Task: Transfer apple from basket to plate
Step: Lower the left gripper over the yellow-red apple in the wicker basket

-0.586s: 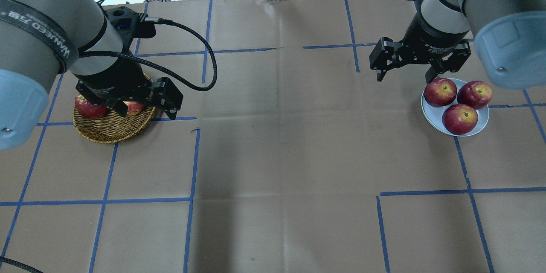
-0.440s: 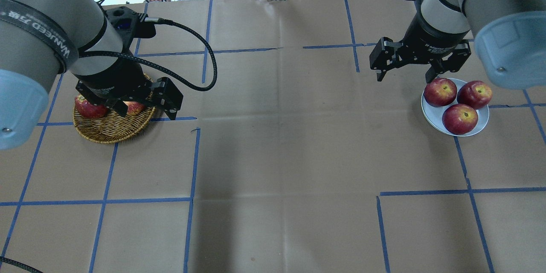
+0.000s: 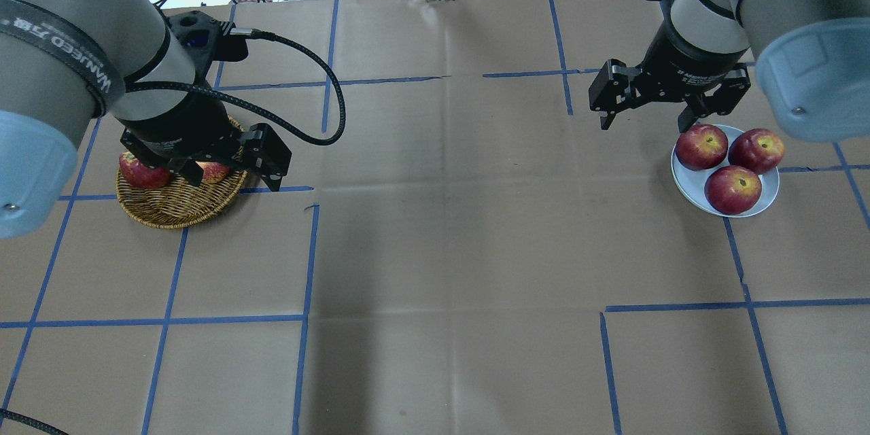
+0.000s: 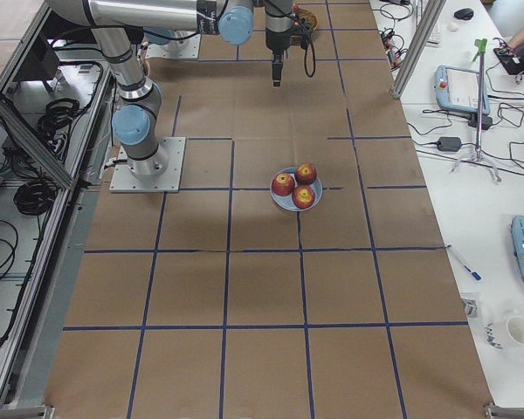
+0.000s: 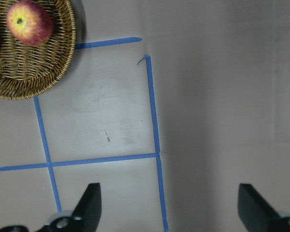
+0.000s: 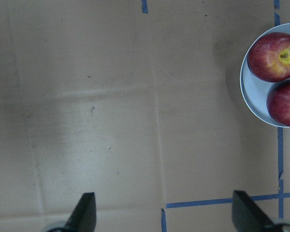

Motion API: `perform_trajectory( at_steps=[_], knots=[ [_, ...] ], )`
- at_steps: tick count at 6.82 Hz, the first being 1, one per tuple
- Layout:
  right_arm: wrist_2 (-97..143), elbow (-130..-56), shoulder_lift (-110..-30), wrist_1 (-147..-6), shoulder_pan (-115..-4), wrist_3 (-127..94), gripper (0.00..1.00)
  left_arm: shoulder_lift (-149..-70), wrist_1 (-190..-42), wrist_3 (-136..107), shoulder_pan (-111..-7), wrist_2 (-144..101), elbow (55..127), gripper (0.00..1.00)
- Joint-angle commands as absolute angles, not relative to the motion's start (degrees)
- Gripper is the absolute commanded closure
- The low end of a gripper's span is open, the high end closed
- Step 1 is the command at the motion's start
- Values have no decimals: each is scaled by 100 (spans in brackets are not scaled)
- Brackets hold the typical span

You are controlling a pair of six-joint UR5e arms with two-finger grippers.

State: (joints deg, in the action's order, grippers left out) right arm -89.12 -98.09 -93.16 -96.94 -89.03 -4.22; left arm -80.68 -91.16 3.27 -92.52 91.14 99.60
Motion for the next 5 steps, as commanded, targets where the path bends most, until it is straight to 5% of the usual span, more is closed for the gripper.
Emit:
perform_trajectory(
  at_steps=[1,5],
  knots=[
    [-8912,-9809,-9316,-9694,-8903,-422,0,-8060,-9262,334,-9176,9114,9958,1],
    [-8912,-9809,-9316,-9694,-8903,-422,0,-8147,-9308,1771,-8274,9140,9975,1]
  ],
)
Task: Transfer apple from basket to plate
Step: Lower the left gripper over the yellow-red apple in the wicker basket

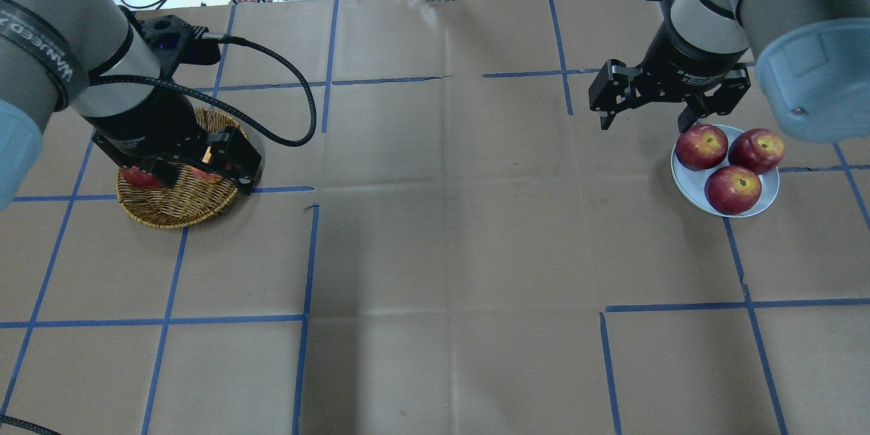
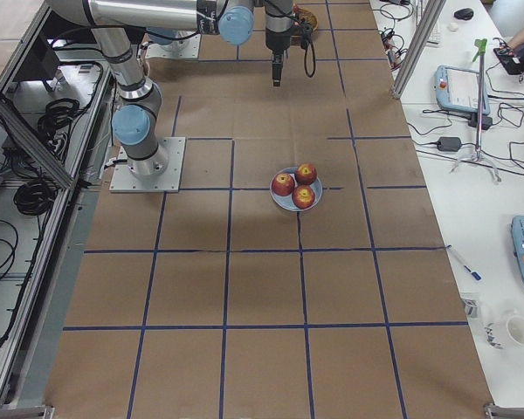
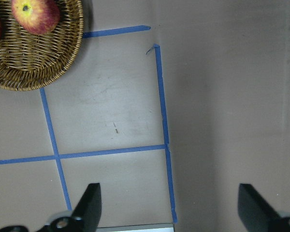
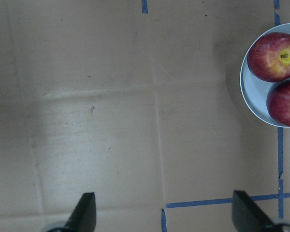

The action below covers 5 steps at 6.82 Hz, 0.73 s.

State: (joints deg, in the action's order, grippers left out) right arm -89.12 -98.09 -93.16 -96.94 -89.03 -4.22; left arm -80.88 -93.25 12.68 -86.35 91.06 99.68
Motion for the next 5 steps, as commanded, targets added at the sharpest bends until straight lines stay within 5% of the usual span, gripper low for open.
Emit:
perform_trajectory(
  at_steps=[1,5],
  knots=[
    [-8912,-9800,-9316,-9694,-8903,-422,0,-8234,-9282,1975,-7879,9436,9993,1],
    [-8912,-9800,-9316,-9703,-8903,-422,0,-9822,-6886,2962,-7190,9440,10213,1]
  ],
)
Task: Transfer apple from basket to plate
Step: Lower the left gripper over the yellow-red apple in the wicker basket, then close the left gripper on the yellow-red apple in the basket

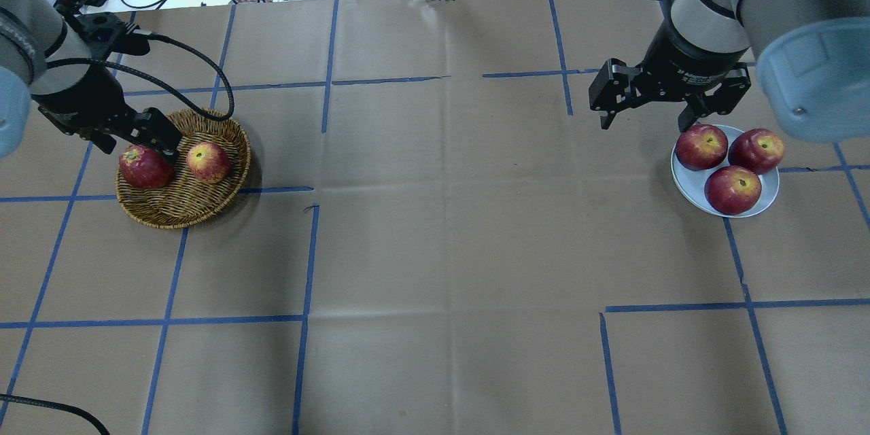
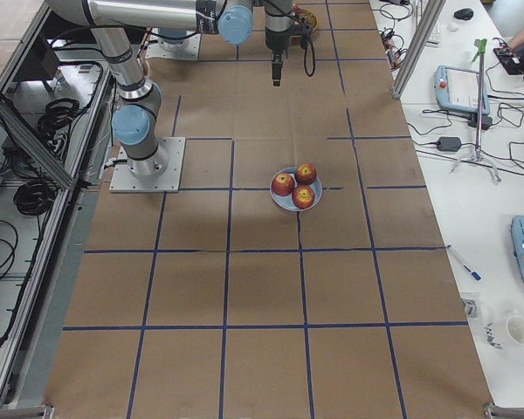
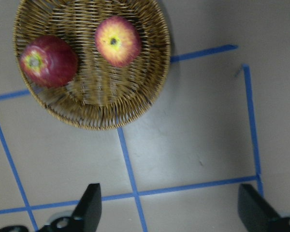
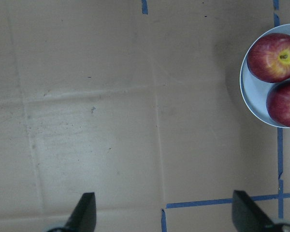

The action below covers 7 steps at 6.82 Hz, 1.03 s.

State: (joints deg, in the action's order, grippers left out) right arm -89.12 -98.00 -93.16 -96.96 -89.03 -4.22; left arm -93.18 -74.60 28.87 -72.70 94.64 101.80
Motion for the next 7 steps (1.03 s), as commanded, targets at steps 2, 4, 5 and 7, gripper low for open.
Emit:
perform_trajectory(
  at_steps=[2,4,5,7],
  knots=[
    [-8912,-9800,-9316,-9703,-8903,-422,0,-10500,-6184,2464,-7172,9396,10274,1],
    [-8912,-9800,-9316,-9703,-8903,-422,0,-10766,-6152,2136,-7049,9378,10248,1],
    [-8912,-9800,-9316,-9703,-8903,-422,0,-10932,-6152,2127,-7049,9378,10231,1],
    [-8912,-9800,-9316,-9703,-8903,-422,0,-11284,-5987,2109,-7049,9089,10134,1]
  ],
)
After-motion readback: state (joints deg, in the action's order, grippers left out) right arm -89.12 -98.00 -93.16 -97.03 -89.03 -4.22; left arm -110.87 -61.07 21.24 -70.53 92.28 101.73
